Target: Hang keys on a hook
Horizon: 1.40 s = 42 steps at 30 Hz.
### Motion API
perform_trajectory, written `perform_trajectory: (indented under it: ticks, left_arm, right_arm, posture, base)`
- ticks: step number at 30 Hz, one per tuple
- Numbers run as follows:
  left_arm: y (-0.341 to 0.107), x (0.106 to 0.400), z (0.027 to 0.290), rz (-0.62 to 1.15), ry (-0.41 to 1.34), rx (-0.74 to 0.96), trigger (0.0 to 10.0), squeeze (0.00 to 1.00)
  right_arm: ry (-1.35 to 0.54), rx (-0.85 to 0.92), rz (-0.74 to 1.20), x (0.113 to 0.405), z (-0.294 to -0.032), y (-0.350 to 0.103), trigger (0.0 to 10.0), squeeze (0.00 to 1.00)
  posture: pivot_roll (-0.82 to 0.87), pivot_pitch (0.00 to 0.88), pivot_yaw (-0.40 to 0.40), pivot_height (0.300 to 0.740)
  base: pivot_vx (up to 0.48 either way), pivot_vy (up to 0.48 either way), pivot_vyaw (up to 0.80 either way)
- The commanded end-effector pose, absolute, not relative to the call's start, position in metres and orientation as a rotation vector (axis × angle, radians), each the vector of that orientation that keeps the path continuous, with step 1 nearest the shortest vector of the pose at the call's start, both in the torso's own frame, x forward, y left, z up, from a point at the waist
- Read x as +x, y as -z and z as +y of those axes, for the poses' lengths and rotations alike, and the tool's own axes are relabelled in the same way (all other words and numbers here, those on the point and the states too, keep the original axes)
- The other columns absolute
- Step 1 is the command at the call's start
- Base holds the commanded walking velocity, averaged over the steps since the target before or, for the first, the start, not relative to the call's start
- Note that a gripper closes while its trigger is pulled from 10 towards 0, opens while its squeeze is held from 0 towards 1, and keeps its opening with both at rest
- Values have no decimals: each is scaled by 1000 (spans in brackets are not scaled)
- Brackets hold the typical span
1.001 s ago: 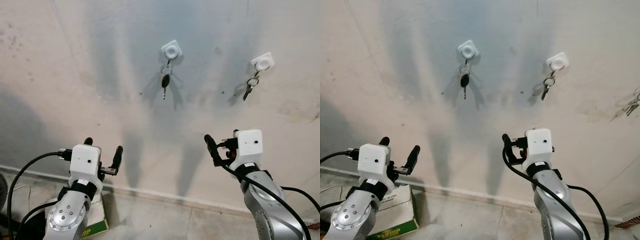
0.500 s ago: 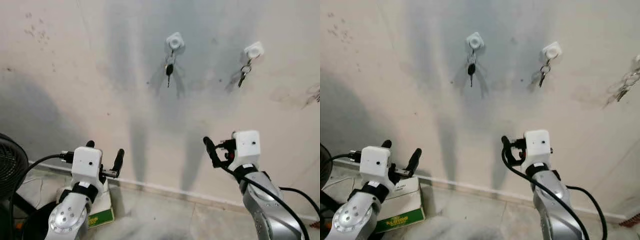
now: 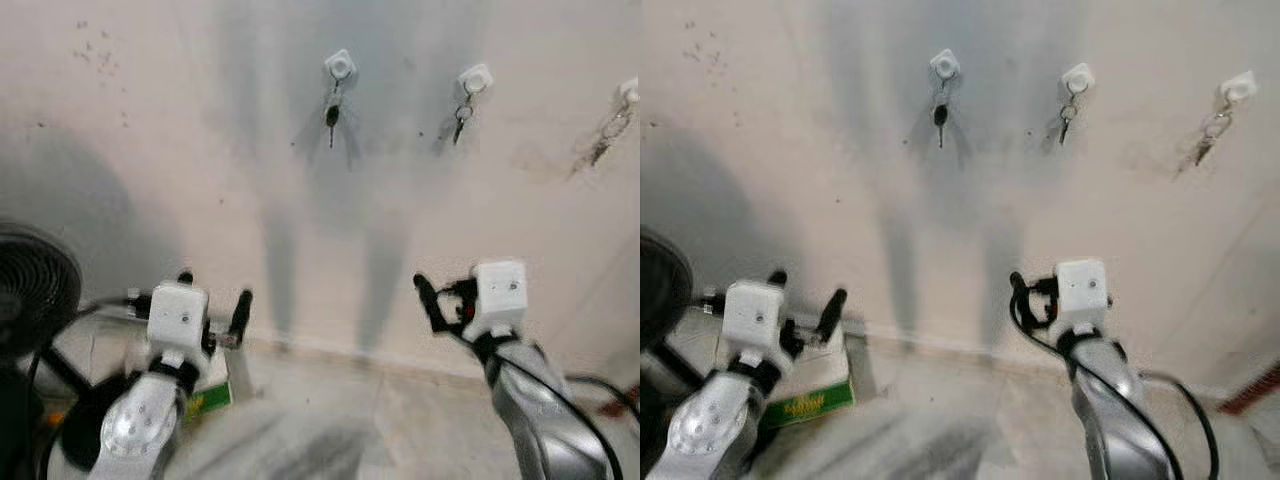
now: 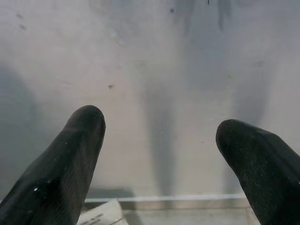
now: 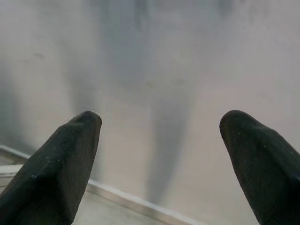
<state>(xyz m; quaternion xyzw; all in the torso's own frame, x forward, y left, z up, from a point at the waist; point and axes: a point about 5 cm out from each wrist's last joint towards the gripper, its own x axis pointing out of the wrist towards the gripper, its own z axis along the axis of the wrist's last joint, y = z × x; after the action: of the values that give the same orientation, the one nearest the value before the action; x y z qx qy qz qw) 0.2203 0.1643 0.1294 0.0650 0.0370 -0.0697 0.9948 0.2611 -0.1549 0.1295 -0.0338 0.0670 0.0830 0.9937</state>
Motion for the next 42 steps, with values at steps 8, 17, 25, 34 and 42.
perform_trajectory:
  ticks: [8,17,25,34,42]
  left_arm:
    - [-131,220,161,68,145,127,10000,0]
    - [-130,220,160,70,151,126,10000,0]
    - [-129,221,159,69,161,129,10000,0]
    - [-130,222,159,67,164,132,10000,0]
    - [-130,223,159,66,164,133,10000,0]
  right_arm:
    - [-135,-104,126,261,-162,-131,10000,0]
    - [-147,-88,128,262,-159,-130,10000,0]
    - [-148,-85,126,263,-158,-130,10000,0]
    - [-148,-82,126,263,-157,-130,10000,0]
    - [-142,-83,126,264,-158,-129,10000,0]
  posture:
    - [106,1,2,740]
    - [103,0,3,740]
    - [101,0,6,740]
    - [99,0,9,740]
    - [99,0,11,740]
  base:
    - [-299,0,0]
    - [-300,0,0]
    - [-299,0,0]
    - [-298,0,0]
    - [-298,0,0]
